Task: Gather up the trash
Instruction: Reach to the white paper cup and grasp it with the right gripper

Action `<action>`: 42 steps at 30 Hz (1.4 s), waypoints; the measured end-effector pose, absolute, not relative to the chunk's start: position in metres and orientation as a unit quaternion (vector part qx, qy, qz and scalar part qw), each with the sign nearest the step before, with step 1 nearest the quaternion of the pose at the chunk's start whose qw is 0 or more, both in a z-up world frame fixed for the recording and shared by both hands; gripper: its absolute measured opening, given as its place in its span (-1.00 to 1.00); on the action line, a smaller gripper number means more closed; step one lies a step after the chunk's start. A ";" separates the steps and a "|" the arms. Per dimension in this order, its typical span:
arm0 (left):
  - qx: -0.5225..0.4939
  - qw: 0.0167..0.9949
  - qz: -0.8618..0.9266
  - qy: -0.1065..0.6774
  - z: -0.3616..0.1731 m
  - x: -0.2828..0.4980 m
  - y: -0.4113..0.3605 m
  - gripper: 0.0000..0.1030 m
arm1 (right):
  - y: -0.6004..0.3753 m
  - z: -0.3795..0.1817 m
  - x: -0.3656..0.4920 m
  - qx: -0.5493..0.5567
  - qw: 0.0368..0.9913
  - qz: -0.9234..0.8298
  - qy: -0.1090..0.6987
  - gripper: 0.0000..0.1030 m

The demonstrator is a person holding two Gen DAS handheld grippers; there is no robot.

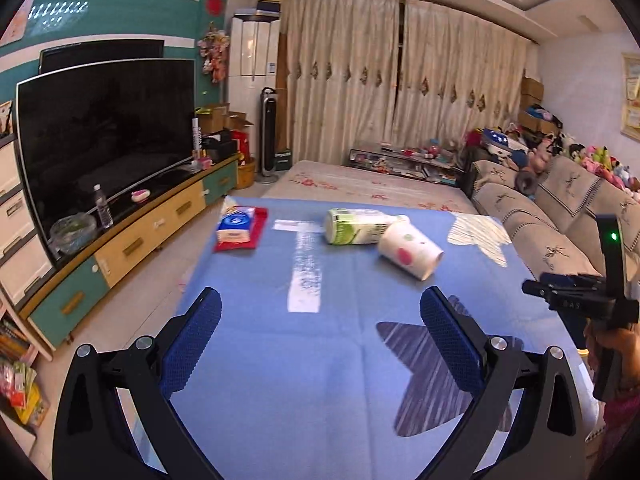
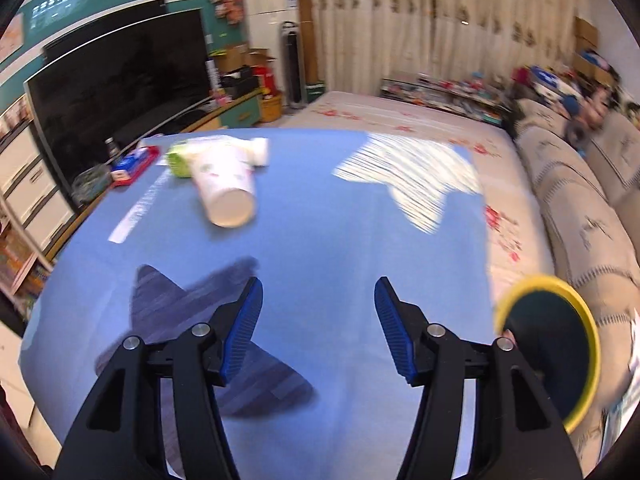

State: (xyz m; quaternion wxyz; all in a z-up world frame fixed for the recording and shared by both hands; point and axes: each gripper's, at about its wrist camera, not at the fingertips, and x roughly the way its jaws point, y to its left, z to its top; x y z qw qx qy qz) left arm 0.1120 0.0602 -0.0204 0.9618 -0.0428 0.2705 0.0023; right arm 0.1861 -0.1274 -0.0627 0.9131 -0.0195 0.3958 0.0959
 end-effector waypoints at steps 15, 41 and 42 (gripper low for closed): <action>-0.040 0.955 -0.010 0.293 -0.037 0.128 0.062 0.90 | -0.022 -0.096 0.319 -0.070 0.871 0.206 0.440 0.44; -0.035 0.952 -0.009 0.304 -0.046 0.133 0.049 0.90 | -0.008 -0.103 0.330 -0.072 0.865 0.206 0.452 0.22; -0.035 0.952 -0.010 0.303 -0.046 0.133 0.048 0.90 | -0.009 -0.100 0.325 -0.070 0.867 0.206 0.448 0.22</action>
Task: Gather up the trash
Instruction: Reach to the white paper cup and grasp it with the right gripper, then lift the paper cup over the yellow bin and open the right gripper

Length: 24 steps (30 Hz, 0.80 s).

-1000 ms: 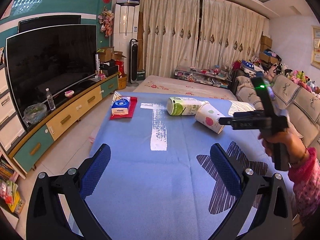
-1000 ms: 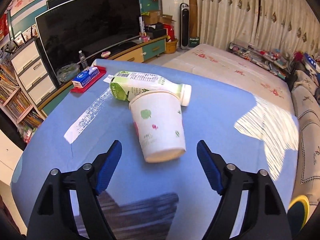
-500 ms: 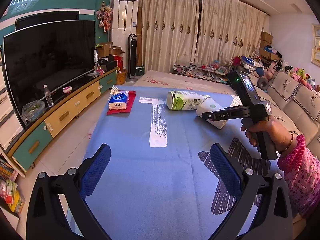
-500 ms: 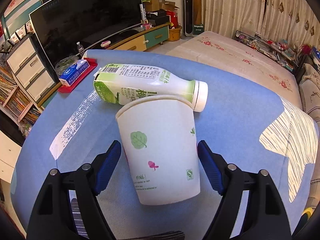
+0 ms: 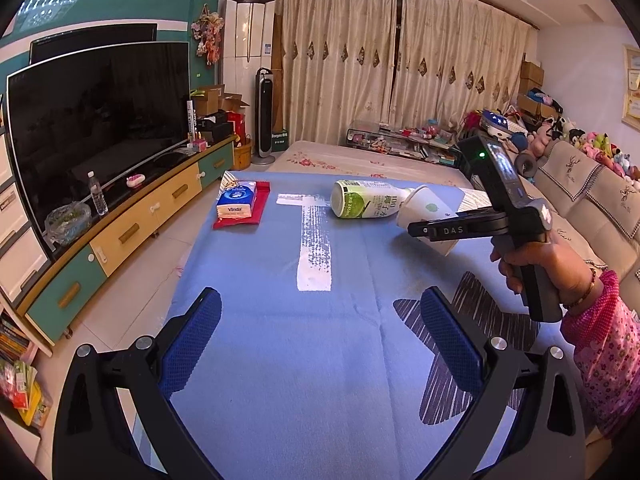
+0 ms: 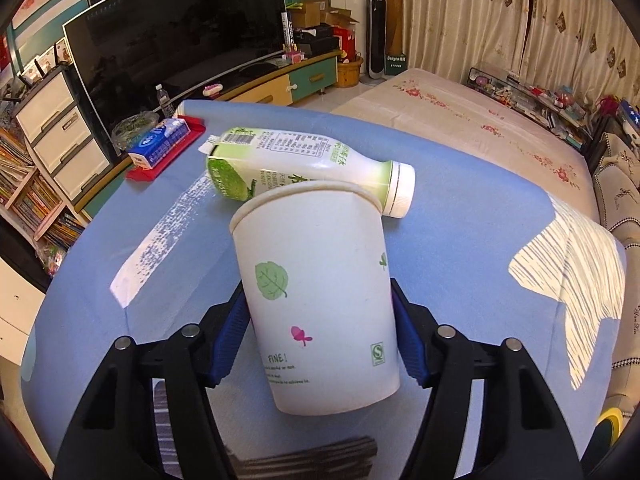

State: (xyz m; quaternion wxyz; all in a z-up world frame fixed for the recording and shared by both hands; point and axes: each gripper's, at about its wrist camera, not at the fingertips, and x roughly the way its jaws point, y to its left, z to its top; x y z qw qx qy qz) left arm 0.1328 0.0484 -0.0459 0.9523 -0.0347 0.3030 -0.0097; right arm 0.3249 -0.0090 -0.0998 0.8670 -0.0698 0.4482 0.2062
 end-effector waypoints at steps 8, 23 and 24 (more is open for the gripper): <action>-0.032 0.956 -0.020 0.291 -0.039 0.120 0.041 0.90 | -0.046 -0.067 0.270 -0.053 0.887 0.196 0.415 0.21; -0.015 0.954 -0.061 0.292 -0.032 0.112 -0.003 0.90 | -0.242 -0.064 0.165 0.024 0.915 0.038 0.400 0.21; -0.013 0.954 -0.064 0.292 -0.033 0.112 -0.007 0.90 | -0.257 -0.068 0.164 0.033 0.914 0.025 0.403 0.21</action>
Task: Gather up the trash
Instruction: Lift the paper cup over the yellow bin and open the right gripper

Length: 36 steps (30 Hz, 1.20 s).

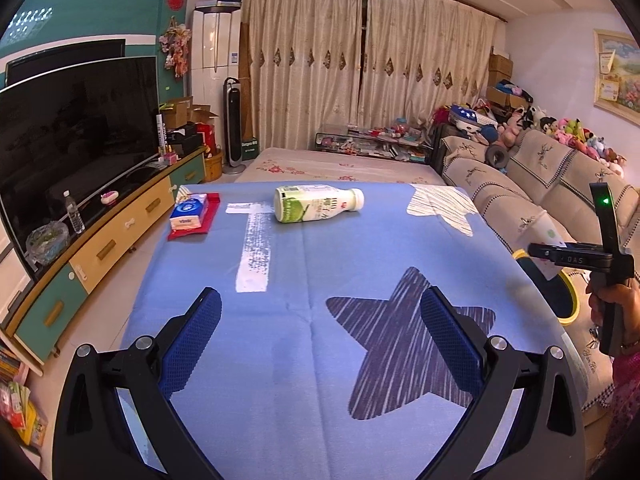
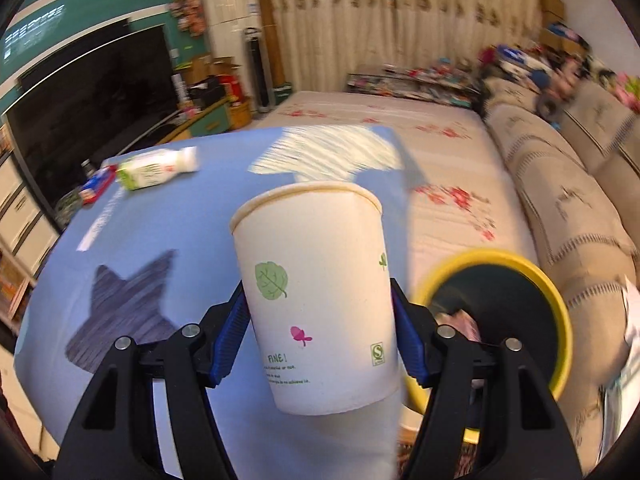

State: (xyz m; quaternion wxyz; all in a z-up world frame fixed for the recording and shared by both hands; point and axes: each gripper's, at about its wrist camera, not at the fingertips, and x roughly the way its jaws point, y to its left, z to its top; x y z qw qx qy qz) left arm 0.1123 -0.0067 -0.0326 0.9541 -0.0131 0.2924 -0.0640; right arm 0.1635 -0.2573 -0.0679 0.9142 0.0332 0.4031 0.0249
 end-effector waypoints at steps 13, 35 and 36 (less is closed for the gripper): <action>0.019 0.946 -0.091 0.309 -0.036 0.128 -0.058 0.90 | -0.386 -0.130 0.158 0.101 0.884 -0.103 0.445 0.21; 0.020 0.937 -0.107 0.332 -0.051 0.156 -0.074 0.90 | -0.397 -0.140 0.172 0.078 0.876 -0.138 0.455 0.40; 0.018 0.936 -0.107 0.334 -0.051 0.158 -0.073 0.90 | -0.396 -0.139 0.172 0.077 0.877 -0.136 0.455 0.40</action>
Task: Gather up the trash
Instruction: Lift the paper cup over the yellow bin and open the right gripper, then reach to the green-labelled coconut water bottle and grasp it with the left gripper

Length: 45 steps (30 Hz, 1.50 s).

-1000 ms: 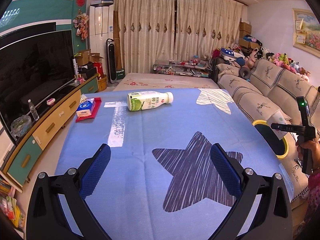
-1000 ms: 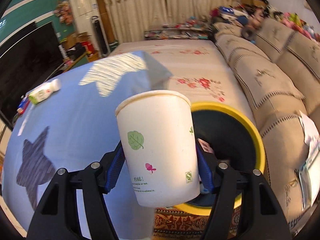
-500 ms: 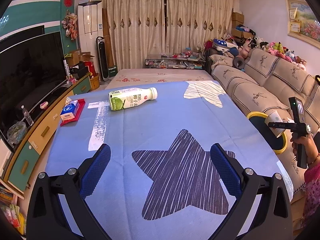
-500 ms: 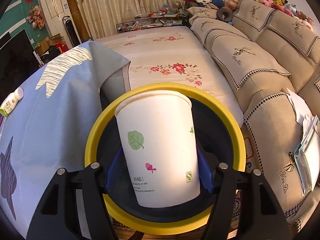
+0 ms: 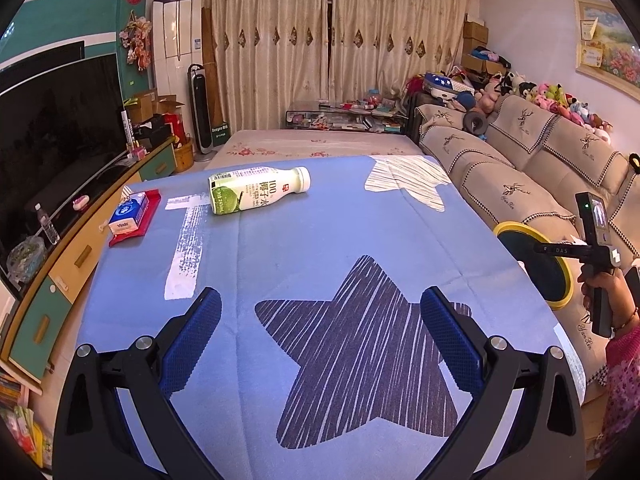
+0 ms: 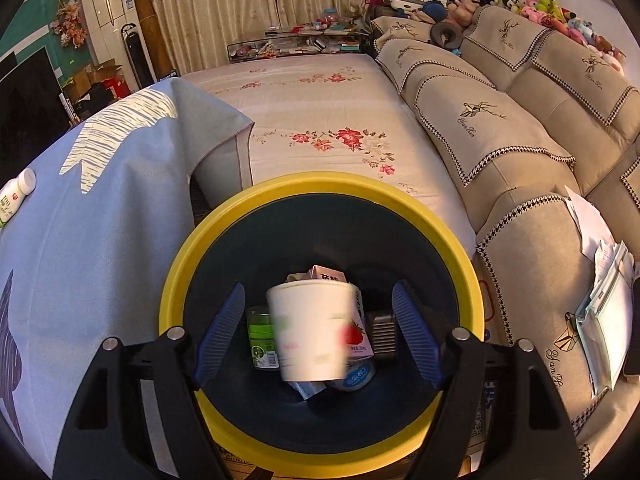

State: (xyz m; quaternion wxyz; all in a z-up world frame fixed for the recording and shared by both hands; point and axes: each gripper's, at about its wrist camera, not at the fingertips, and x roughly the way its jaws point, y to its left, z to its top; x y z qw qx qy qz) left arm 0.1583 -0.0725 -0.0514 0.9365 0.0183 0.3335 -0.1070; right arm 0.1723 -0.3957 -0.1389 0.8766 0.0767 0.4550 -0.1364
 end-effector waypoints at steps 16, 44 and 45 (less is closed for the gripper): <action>0.038 0.936 -0.125 0.326 -0.055 0.252 -0.048 0.90 | -0.355 -0.117 0.182 0.055 0.891 -0.102 0.438 0.41; 0.159 0.859 -0.258 0.413 -0.117 0.473 -0.040 0.90 | -0.310 -0.119 0.241 0.017 0.884 -0.080 0.460 0.41; 0.160 0.856 -0.262 0.417 -0.121 0.475 -0.042 0.90 | -0.310 -0.119 0.242 0.016 0.883 -0.080 0.461 0.41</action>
